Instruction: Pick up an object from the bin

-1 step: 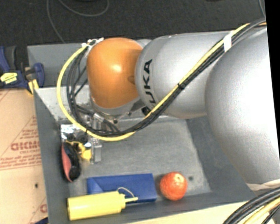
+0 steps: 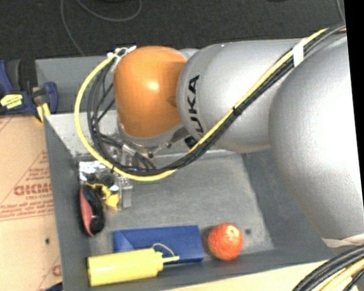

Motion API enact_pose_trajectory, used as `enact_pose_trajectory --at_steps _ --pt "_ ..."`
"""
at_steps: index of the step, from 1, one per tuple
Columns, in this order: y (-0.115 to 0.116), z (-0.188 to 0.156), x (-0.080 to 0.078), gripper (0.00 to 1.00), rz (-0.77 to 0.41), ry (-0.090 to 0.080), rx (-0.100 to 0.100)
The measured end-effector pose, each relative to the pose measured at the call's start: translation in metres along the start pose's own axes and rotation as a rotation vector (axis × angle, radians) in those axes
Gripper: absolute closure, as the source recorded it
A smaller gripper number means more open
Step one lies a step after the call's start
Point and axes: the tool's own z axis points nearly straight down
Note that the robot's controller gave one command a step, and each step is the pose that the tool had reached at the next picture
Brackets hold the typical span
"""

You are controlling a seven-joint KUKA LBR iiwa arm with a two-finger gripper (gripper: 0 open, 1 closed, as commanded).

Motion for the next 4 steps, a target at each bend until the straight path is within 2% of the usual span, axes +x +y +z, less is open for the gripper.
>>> enact_pose_trajectory --at_steps 1,2,3,4 --pt "-0.007 0.045 -0.009 0.00 0.104 -0.001 -0.001" --pt "-0.016 0.123 -0.017 0.00 0.063 -0.003 0.000" --pt "-0.008 0.063 -0.025 0.00 0.083 -0.005 -0.002" --pt "-0.015 0.115 -0.020 0.00 0.067 -0.008 -0.002"
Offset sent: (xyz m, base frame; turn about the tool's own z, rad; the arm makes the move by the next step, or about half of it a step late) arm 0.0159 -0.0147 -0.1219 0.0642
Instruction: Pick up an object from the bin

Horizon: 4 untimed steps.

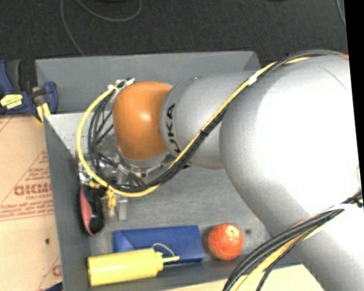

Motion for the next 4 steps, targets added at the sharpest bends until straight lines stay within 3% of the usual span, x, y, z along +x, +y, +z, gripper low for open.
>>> enact_pose_trajectory --at_steps 1,4 --pt "0.009 0.005 -0.008 1.00 0.497 -0.002 -0.001" --pt "0.008 -0.005 -0.008 1.00 0.497 -0.003 -0.002"
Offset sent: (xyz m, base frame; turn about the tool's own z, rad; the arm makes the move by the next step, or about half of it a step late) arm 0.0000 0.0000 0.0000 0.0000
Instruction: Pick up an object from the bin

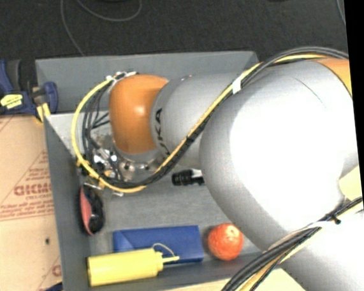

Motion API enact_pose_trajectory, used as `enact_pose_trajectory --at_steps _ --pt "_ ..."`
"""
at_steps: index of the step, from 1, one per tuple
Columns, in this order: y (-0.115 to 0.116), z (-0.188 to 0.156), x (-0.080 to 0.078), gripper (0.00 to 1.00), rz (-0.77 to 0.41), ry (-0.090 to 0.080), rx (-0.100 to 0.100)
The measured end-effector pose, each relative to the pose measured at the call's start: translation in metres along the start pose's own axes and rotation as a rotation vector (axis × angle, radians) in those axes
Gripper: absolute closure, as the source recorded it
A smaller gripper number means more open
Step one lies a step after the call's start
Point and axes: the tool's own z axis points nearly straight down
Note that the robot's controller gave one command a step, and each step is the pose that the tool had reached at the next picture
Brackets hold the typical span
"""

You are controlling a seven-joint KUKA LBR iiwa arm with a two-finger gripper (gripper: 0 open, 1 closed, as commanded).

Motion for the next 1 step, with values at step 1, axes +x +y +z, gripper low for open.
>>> enact_pose_trajectory --at_steps 1 --pt "0.0005 -0.0037 -0.0007 1.00 0.000 -0.002 -0.002"
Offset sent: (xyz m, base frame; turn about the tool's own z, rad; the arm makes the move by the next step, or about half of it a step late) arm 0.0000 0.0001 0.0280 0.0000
